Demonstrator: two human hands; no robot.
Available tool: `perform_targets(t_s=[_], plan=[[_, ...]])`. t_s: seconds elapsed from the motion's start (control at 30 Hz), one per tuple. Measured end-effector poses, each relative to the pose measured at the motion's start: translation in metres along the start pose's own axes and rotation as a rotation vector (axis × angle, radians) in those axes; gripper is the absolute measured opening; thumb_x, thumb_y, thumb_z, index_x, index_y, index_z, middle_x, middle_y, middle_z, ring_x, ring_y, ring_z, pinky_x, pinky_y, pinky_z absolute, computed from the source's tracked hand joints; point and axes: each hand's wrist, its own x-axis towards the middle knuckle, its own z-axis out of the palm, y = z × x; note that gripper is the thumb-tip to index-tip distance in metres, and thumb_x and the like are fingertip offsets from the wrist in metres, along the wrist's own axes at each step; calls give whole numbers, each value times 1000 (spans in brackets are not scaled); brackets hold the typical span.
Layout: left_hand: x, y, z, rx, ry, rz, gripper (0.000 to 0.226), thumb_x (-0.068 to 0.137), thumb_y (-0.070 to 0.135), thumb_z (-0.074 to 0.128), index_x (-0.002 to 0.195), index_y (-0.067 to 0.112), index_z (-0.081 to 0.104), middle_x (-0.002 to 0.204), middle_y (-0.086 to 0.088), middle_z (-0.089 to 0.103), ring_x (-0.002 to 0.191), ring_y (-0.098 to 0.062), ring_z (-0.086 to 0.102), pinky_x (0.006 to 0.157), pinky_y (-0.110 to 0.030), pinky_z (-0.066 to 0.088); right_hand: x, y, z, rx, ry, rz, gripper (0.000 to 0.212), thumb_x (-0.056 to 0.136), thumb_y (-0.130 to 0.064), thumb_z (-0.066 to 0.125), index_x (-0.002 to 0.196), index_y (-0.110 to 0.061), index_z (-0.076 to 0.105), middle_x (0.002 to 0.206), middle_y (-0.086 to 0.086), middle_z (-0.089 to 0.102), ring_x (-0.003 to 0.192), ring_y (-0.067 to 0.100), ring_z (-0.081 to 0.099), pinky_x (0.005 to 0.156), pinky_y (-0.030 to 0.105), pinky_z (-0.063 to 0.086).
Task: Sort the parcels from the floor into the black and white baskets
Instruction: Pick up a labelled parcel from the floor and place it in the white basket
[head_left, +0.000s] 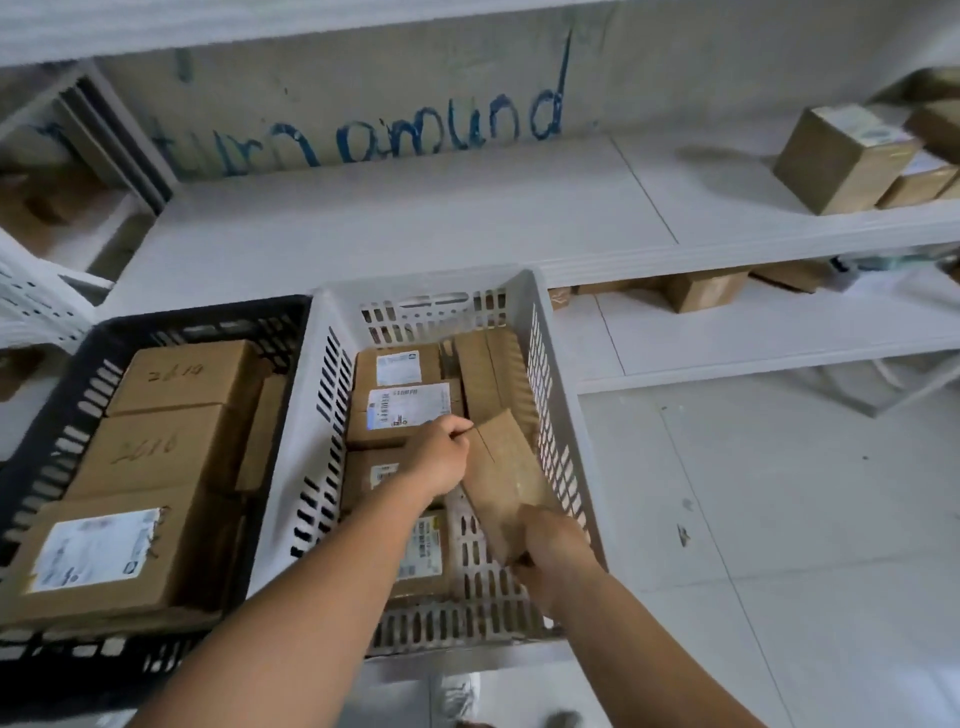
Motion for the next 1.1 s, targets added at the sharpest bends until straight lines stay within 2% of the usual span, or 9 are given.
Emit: perform_targets(t_s=[0.13,0.33,0.43,0.57,0.67,0.73,0.83,0.97,1.1], plan=[[28,-13,19,182,-64,79,34,98,15,45,128,19,59,133,-7,49,121,-23,50,99,-26,38,14,4,13,92,54,70,16,93,-7,48,84,-2,60,71,13,54,59,22,47,53,31,37],[56,-33,32,400,-229,194,44,96,7,42,136,21,51,138,-6,44,125,-26,46,103,-31,41,35,13,30,180,157,171,17,95,-10,44,82,-6,53,80,16,56,75,30,55,69,37,44],[64,-41,32,538,-238,261,50,94,6,42,140,25,45,143,-2,43,131,-24,37,106,-33,36,43,15,42,224,164,220,12,94,-13,46,92,-5,55,93,20,60,89,36,60,81,44,51],[73,-54,30,722,-233,344,55,94,11,42,145,29,36,144,1,44,130,-24,34,109,-36,32,53,20,51,292,153,267,12,96,-10,47,86,-8,53,87,16,59,84,30,59,87,44,53],[78,-64,27,806,-253,353,60,93,14,44,149,29,28,144,2,41,128,-25,33,108,-37,31,60,21,58,280,148,284,11,97,-11,47,92,-4,54,85,15,59,82,28,58,74,39,55],[80,-70,25,834,-259,358,64,93,15,44,150,29,21,146,2,37,128,-26,31,107,-38,28,63,21,66,253,151,295,19,97,-16,48,109,-3,54,102,17,59,94,30,57,68,35,50],[80,-74,25,833,-282,363,70,91,13,45,152,28,14,152,3,27,130,-26,27,107,-38,24,72,22,75,227,148,277,39,97,-15,44,135,-5,45,128,15,51,107,29,49,79,34,43],[78,-79,25,809,-286,366,72,90,12,46,152,29,13,158,5,15,135,-25,22,108,-39,22,74,23,80,159,186,258,39,96,-13,45,135,-6,46,128,16,52,104,30,51,78,37,46],[71,-81,22,705,-229,378,65,93,13,45,151,29,19,156,5,20,135,-24,22,111,-37,19,71,25,79,219,178,251,43,96,-18,44,138,-7,42,121,12,49,110,29,48,90,38,44]])
